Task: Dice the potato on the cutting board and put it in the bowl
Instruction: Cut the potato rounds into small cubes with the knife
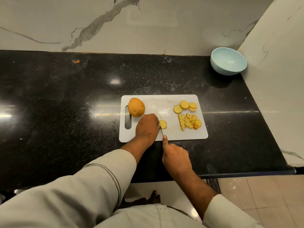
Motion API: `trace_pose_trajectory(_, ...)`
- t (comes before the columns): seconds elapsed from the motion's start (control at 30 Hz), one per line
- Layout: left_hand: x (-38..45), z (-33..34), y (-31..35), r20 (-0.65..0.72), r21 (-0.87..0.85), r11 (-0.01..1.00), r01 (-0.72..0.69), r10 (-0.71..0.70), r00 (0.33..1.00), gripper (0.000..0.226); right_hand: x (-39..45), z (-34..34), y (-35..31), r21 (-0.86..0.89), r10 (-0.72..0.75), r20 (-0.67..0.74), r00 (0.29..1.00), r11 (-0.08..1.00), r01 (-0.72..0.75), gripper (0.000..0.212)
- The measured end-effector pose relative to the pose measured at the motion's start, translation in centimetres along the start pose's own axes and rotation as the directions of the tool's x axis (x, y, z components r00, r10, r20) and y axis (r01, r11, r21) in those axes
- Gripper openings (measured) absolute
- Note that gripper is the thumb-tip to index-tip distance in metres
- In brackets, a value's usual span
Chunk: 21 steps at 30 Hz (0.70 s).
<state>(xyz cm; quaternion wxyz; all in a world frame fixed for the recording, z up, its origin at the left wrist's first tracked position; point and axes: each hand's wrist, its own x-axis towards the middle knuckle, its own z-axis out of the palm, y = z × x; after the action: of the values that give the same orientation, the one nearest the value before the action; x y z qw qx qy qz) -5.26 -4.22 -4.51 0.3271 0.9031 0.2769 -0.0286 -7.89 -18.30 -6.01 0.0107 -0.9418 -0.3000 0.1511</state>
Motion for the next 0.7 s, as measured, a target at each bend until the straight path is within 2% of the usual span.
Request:
trace_pose_trajectory(0.13,-0.2,0.1,-1.2,-0.002,-0.138,0.990,0.029,-0.029,1.000,0.021,-1.7,0.1,1.0,0.035,0.029,0.012,1.000,0.999,-0.029,0.060)
trace_pose_trajectory(0.27,-0.4,0.2,-1.9,0.003,-0.190,0.981,0.042,-0.042,0.999,0.020,-1.7,-0.6,0.6,0.074,0.033,-0.072,0.997,0.997,-0.028,0.056)
trace_pose_trajectory(0.37,-0.4,0.0,-1.6,0.003,-0.186,0.982,0.042,-0.042,0.999,0.022,0.3,-1.2,-0.3,0.075,0.045,-0.108,0.993,0.997,-0.037,0.057)
trace_pose_trajectory(0.7,-0.5,-0.5,-0.8,0.022,-0.083,0.996,0.020,-0.018,1.000,0.015,3.5,-1.0,-1.4,0.058,0.042,-0.045,0.998,0.998,-0.039,0.063)
